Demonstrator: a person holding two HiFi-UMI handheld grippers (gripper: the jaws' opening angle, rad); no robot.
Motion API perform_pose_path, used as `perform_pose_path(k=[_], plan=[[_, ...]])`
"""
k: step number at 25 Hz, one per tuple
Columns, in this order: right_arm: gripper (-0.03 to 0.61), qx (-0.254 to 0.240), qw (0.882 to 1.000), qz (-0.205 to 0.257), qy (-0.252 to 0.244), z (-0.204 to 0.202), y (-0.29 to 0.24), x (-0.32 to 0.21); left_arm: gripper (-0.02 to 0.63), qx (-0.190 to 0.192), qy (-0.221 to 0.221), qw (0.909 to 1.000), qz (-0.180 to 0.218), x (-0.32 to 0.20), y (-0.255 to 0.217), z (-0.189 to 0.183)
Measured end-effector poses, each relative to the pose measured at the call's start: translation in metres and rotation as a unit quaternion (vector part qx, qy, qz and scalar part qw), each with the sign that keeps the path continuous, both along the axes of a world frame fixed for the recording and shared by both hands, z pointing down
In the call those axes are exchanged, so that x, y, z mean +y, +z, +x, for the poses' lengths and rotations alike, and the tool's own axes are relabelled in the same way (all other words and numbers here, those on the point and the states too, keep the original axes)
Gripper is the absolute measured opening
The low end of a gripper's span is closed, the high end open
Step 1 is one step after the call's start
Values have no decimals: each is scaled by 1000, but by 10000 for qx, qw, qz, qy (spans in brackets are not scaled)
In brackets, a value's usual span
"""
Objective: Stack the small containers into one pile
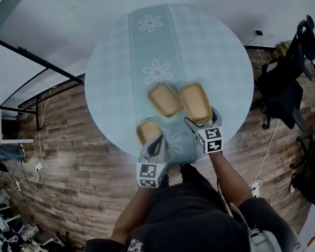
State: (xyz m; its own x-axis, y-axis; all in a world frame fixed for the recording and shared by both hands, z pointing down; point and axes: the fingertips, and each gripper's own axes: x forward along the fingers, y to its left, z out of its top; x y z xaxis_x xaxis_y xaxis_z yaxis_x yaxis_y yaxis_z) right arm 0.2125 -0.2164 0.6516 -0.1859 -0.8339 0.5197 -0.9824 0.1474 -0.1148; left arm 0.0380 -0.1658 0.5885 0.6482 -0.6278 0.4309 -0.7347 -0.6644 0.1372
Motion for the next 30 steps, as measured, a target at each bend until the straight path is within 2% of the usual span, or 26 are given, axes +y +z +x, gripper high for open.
perform_pose_path(k=[7,18,30], plan=[[532,30,9972,136,-735,-47,-13,-28,5,29,-536,9986,3,-2,-5,-29],[532,141,9859,99,-1666,-105,-10,-57,5,47,-1261,9920,71,-9,-3,-67],[532,231,9828,-168,-1822,-118,13,-66,5,52,-1639,9865,-7,-9,4,-84]])
